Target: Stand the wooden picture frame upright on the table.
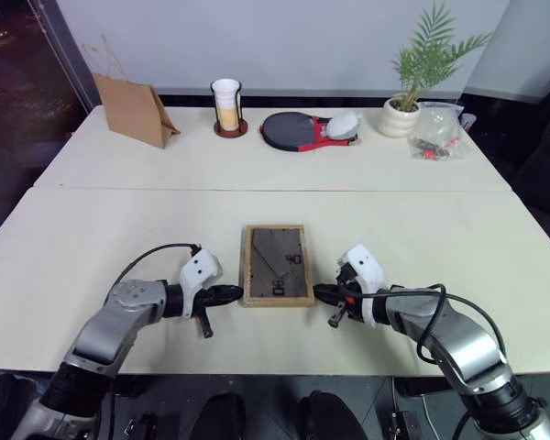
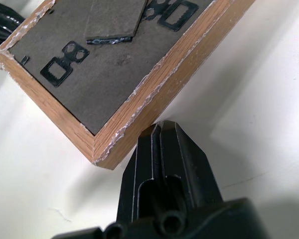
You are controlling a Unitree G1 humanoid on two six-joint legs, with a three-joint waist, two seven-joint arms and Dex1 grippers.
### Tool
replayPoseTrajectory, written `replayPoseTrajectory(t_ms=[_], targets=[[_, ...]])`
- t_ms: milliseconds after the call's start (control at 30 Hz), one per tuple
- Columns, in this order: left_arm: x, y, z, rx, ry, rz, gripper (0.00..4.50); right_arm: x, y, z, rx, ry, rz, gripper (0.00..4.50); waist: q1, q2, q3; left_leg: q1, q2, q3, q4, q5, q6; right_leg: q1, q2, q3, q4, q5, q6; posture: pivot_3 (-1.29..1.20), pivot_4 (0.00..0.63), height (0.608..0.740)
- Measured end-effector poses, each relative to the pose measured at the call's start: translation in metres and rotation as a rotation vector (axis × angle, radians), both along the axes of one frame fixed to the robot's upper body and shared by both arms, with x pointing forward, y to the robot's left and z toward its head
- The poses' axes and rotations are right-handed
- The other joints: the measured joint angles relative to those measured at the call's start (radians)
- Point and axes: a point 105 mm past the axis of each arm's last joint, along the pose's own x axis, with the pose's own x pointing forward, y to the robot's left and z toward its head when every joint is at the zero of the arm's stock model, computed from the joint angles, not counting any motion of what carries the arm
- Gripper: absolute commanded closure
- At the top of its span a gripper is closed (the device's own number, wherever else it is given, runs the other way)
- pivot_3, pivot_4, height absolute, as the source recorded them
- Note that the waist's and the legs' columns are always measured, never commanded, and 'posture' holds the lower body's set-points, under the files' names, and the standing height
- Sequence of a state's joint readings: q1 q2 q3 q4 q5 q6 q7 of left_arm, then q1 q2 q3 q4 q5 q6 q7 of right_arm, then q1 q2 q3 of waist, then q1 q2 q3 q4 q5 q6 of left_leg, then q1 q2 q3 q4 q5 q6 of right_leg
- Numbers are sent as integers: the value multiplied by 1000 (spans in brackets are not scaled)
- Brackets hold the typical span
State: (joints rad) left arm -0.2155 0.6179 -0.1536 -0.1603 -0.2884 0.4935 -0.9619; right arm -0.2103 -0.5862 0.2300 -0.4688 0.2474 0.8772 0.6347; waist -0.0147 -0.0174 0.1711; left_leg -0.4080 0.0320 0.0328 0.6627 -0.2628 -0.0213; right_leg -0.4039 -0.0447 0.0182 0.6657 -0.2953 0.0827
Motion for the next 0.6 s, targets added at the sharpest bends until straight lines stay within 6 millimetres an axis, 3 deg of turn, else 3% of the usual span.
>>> replayPoseTrajectory(t_ms=[100, 200, 333, 433, 600], targets=[[0, 5, 0, 9, 6, 7, 4500, 0, -7, 0, -38, -12, 5, 4463, 0, 0, 0, 0, 0, 0, 0, 0, 0, 0, 0, 0, 0, 0, 0, 0, 150, 740], [3, 27, 5, 7, 52, 66, 4500, -1, -29, 5, -105, -28, 9, 4463, 1, 0, 0, 0, 0, 0, 0, 0, 0, 0, 0, 0, 0, 0, 0, 0, 150, 740], [10, 49, 37, -111, 124, 132, 4500, 5, -54, 40, -148, -138, 37, 4463, 1, 0, 0, 0, 0, 0, 0, 0, 0, 0, 0, -1, 0, 0, 0, 0, 150, 740], [10, 49, 59, -193, 170, 111, 3609, 2, -53, 65, -164, -222, 120, 4500, 1, 0, 0, 0, 0, 0, 0, 0, 0, 0, 0, -1, 0, 0, 0, 0, 150, 740], [3, 45, 69, -270, 306, 74, 1095, -6, -55, 69, -207, -218, 223, 4500, 1, 0, 0, 0, 0, 0, 0, 0, 0, 0, 0, -1, -1, 0, 0, 0, 150, 740]])
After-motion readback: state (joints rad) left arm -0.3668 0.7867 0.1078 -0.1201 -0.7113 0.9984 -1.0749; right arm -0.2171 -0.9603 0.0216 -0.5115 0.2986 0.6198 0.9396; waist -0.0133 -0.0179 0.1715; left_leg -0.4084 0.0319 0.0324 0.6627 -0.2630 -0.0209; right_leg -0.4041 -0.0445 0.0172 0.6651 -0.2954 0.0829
